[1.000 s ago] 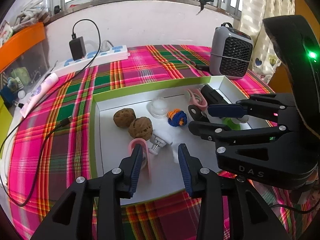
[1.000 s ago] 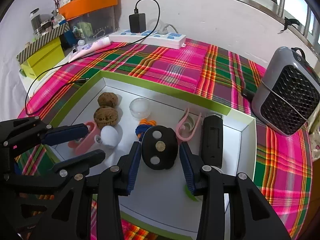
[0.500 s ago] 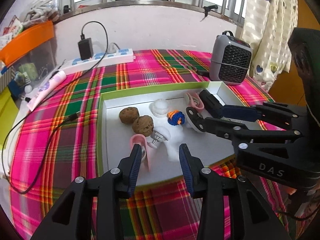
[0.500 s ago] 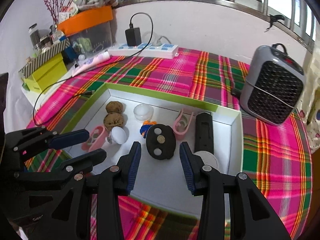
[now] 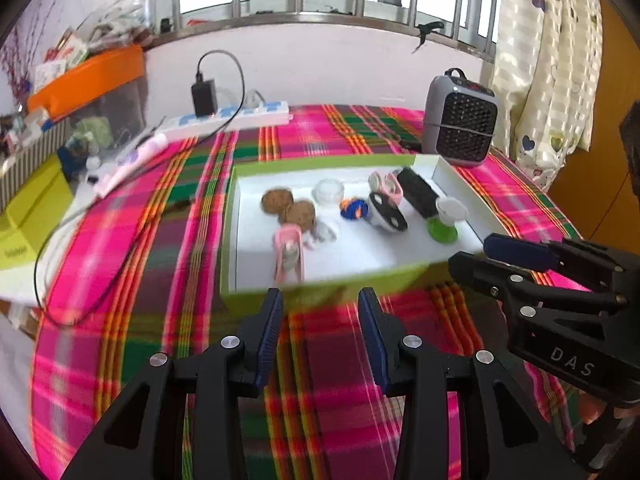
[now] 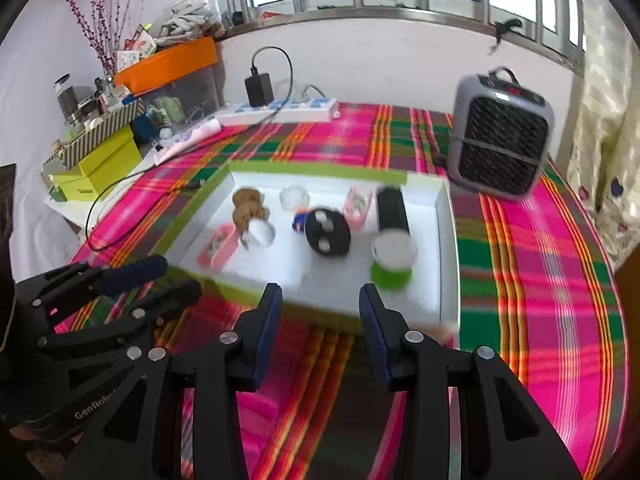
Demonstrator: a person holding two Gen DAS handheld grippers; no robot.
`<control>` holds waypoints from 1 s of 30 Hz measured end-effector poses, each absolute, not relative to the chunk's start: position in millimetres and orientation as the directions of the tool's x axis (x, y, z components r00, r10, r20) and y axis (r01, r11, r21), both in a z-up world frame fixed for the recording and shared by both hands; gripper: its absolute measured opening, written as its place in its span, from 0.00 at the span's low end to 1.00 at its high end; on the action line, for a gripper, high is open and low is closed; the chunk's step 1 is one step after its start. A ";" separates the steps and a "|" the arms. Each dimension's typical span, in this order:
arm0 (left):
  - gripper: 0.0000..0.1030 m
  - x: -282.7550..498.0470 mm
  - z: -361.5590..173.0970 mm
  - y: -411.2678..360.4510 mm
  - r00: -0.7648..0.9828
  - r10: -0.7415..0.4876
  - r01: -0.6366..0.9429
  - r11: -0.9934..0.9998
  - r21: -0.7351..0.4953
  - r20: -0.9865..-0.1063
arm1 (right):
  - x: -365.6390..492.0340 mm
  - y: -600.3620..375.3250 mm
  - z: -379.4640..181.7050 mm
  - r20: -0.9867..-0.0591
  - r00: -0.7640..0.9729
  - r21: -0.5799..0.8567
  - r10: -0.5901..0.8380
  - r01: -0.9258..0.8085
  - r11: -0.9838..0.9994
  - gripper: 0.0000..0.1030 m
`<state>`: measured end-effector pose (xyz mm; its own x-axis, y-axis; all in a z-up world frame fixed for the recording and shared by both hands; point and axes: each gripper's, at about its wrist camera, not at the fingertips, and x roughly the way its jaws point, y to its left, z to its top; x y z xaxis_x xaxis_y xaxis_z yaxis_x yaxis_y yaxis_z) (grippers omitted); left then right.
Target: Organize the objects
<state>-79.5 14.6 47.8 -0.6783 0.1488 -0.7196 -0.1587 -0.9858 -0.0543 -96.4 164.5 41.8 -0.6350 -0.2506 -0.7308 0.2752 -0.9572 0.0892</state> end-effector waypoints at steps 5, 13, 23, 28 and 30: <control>0.39 -63.1 31.3 19.1 -0.650 0.121 -0.147 -0.989 -0.031 -0.750 | -80.3 170.4 25.6 -0.756 -0.614 0.092 -0.226 0.242 -0.966 0.45; 0.40 -48.2 14.2 19.2 -0.629 0.111 -0.135 -0.990 -0.032 -0.769 | -66.4 181.5 6.4 -0.778 -0.593 0.119 -0.207 0.184 -0.976 0.46; 0.47 -46.1 13.1 23.1 -0.628 0.074 -0.108 -0.994 -0.007 -0.775 | -52.6 179.8 4.4 -0.781 -0.611 0.033 -0.130 0.167 -0.985 0.50; 0.51 -45.6 12.9 26.1 -0.628 0.061 -0.099 -0.995 0.001 -0.775 | -52.3 179.3 3.3 -0.783 -0.612 0.011 -0.110 0.162 -0.987 0.51; 0.51 -45.4 12.9 25.9 -0.628 0.061 -0.099 -0.995 0.002 -0.775 | -52.0 180.7 3.4 -0.783 -0.612 0.016 -0.113 0.161 -0.987 0.52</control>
<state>-45.4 25.9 12.9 -0.6285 0.0612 -0.7754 -0.0988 -0.9951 0.0015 -52.0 180.7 3.4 -0.6118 -0.1125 -0.7830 0.1613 -0.9868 0.0158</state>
